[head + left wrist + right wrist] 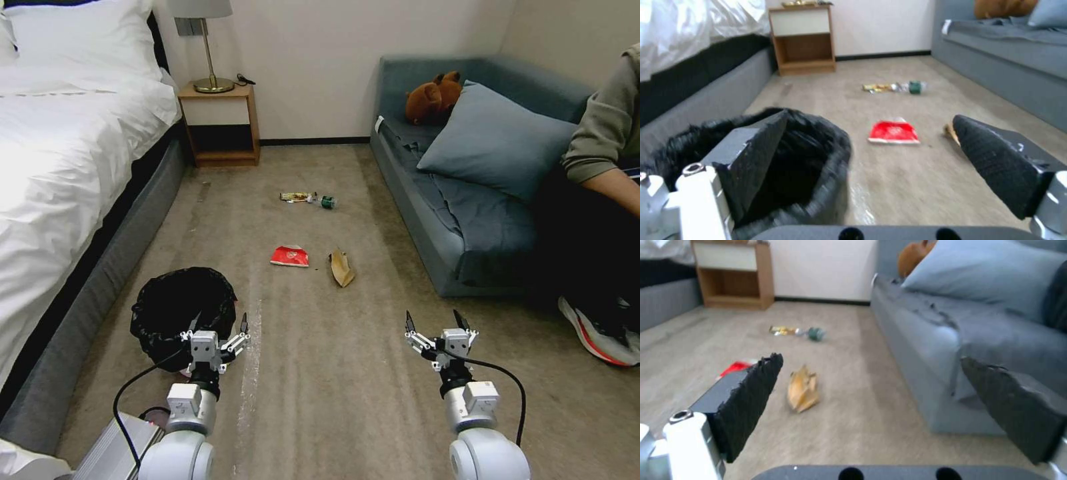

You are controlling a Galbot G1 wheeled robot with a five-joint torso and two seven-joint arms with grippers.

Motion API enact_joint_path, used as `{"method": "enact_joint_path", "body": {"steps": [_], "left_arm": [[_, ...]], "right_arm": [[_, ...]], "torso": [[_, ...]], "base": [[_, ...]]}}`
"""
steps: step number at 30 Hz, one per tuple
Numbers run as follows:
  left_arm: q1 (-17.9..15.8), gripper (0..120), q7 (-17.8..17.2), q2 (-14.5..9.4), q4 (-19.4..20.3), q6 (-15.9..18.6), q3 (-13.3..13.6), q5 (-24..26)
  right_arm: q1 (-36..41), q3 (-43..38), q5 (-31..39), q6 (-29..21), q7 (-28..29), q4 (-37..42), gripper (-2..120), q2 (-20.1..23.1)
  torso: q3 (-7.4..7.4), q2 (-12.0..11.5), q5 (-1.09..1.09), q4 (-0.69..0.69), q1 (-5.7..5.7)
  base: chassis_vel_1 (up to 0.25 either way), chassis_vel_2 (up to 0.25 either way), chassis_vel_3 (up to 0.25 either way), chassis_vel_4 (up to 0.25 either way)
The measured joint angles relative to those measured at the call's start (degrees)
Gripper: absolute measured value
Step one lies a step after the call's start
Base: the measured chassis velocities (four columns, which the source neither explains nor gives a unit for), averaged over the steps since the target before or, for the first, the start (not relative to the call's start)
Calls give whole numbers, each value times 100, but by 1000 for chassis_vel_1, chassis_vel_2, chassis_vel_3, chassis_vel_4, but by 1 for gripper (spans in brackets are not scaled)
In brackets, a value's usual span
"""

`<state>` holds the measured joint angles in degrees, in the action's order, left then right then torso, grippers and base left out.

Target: Pick up the trash bin, then pick up the garbage on the floor and place it into the trash bin.

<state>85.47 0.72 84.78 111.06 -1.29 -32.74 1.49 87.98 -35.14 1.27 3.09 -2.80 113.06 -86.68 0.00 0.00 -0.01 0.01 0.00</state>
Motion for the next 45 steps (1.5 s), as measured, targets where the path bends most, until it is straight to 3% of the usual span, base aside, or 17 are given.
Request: {"method": "enact_joint_path", "body": {"steps": [5,6,9,13,20,25,27,28,31,34,36,38,39,41,42,43,45], "left_arm": [[-948,100,242,-331,-1013,-424,-349,418],[-948,100,242,-331,-1013,-424,-349,418],[-1625,100,417,-597,-1683,-624,-560,797],[-1689,100,535,-649,-1549,-490,-437,954],[-1312,98,602,-618,-601,-264,-304,673],[-1271,98,552,-617,-506,-342,-323,464],[-1384,100,213,-633,-638,-681,-289,314],[-1384,100,213,-633,-638,-681,-289,314],[-1622,100,-264,-608,-899,-1282,-302,-166],[-1466,100,-493,-690,-689,-1496,-207,-410],[-1381,100,-581,-758,-584,-1543,-198,-562],[-1311,100,-665,-956,-489,-1911,-241,-989],[-1311,100,-665,-956,-489,-1911,-241,-989],[-1405,100,-758,-1074,-522,-2424,-357,-1465],[-1405,100,-758,-1074,-522,-2424,-357,-1465],[-1525,100,-757,-1119,-594,-2823,-475,-1780],[-1629,100,-790,-1144,-651,-3099,-565,-2038]], "right_arm": [[-228,-1007,366,897,-804,-422,100,-223],[-228,-1007,366,897,-804,-422,100,-223],[-503,-1470,736,1151,-1217,-705,100,-315],[-562,-1465,762,1152,-1255,-746,100,-306],[-663,-1389,653,1270,-1261,-893,100,-256],[-750,-1212,545,1732,-1119,-979,100,-241],[-792,-1063,233,2048,-950,-955,100,-259],[-792,-1063,233,2048,-950,-955,100,-259],[-769,-723,111,2074,-860,-787,100,-258],[-703,-384,121,1966,-644,-660,100,-250],[-666,-287,111,1929,-595,-612,100,-244],[-672,-245,-256,2178,-568,-606,100,-267],[-672,-245,-256,2178,-568,-606,100,-267],[-783,-352,-814,2726,-593,-703,100,-310],[-783,-352,-814,2726,-593,-703,100,-310],[-849,-401,-1111,2962,-543,-717,100,-343],[-860,-398,-1281,3014,-364,-640,100,-356]], "torso": [[1,0,0,-1,0],[1,0,0,-1,0],[0,-1,1,-2,0],[1,-1,2,-2,0],[0,-1,3,0,0],[0,-1,1,-1,0],[1,-1,0,0,0],[1,-1,0,0,0],[1,-1,-1,-2,0],[1,-1,-2,-1,0],[0,-1,1,-1,0],[0,0,0,0,0],[0,0,0,0,0],[0,0,1,0,0],[0,0,1,0,0],[0,0,1,-1,0],[0,0,0,-2,0]], "base": [[0,0,0,0],[0,0,0,0],[0,0,0,0],[0,0,0,0],[0,0,0,0],[0,0,0,0],[0,0,0,0],[0,0,0,0],[0,0,0,0],[0,0,0,0],[0,0,0,0],[0,0,0,0],[0,0,0,0],[0,0,0,0],[0,0,0,0],[0,0,0,0],[0,0,0,0]]}}
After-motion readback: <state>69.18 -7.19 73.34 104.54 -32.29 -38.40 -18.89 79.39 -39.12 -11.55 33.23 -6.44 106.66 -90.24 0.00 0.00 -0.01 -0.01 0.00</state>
